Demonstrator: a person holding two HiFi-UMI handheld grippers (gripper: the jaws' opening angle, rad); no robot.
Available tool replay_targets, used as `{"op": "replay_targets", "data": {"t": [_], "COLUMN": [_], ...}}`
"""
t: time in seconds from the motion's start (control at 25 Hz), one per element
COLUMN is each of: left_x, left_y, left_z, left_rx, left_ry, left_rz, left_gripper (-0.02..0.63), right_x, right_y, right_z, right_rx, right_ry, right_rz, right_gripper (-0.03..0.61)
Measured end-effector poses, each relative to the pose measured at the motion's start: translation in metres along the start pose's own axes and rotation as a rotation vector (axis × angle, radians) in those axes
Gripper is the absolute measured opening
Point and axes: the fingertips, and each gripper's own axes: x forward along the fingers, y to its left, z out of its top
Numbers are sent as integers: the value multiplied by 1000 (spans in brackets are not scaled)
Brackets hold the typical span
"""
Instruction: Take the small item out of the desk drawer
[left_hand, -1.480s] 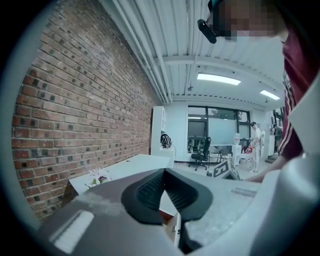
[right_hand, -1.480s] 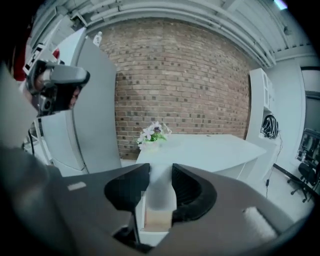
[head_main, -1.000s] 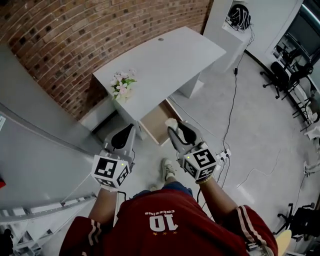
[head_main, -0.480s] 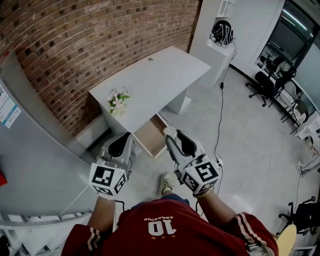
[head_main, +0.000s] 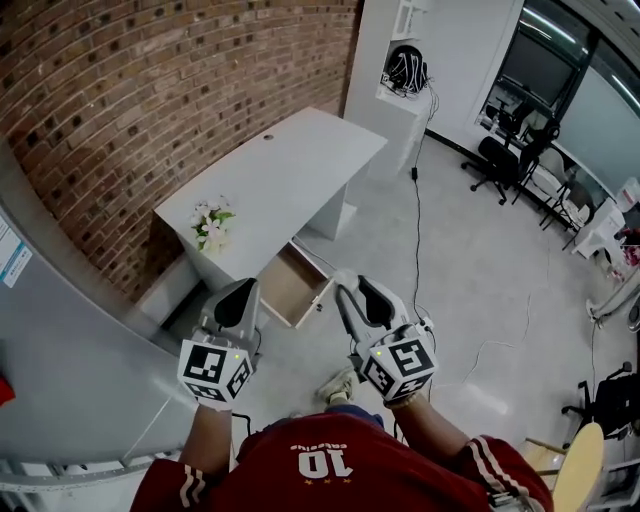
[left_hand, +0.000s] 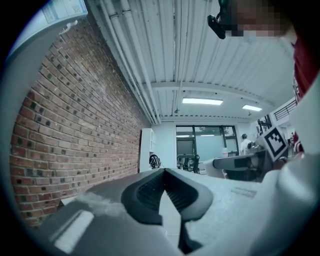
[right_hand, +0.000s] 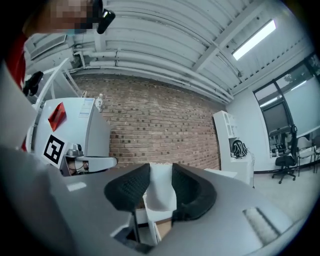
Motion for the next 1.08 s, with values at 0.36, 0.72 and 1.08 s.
{"op": "replay_targets", "data": {"t": [0.36, 0.72, 1.08], "left_x": [11, 12, 13], "left_y": [-21, -28, -29], "left_z": [0, 0, 3], "left_rx": [3, -1, -2], "left_ry": [5, 1, -4], "left_rz": [-55, -63, -61], "left_gripper": [3, 3, 3], "right_x": [-12, -12, -10], "right_y": [-12, -11, -2], "right_z": [-1, 5, 6], "right_rx": [-8, -17, -46], "right_ry": [7, 1, 7], "right_rz": [-41, -14, 30], "right_gripper": [140, 140, 140]}}
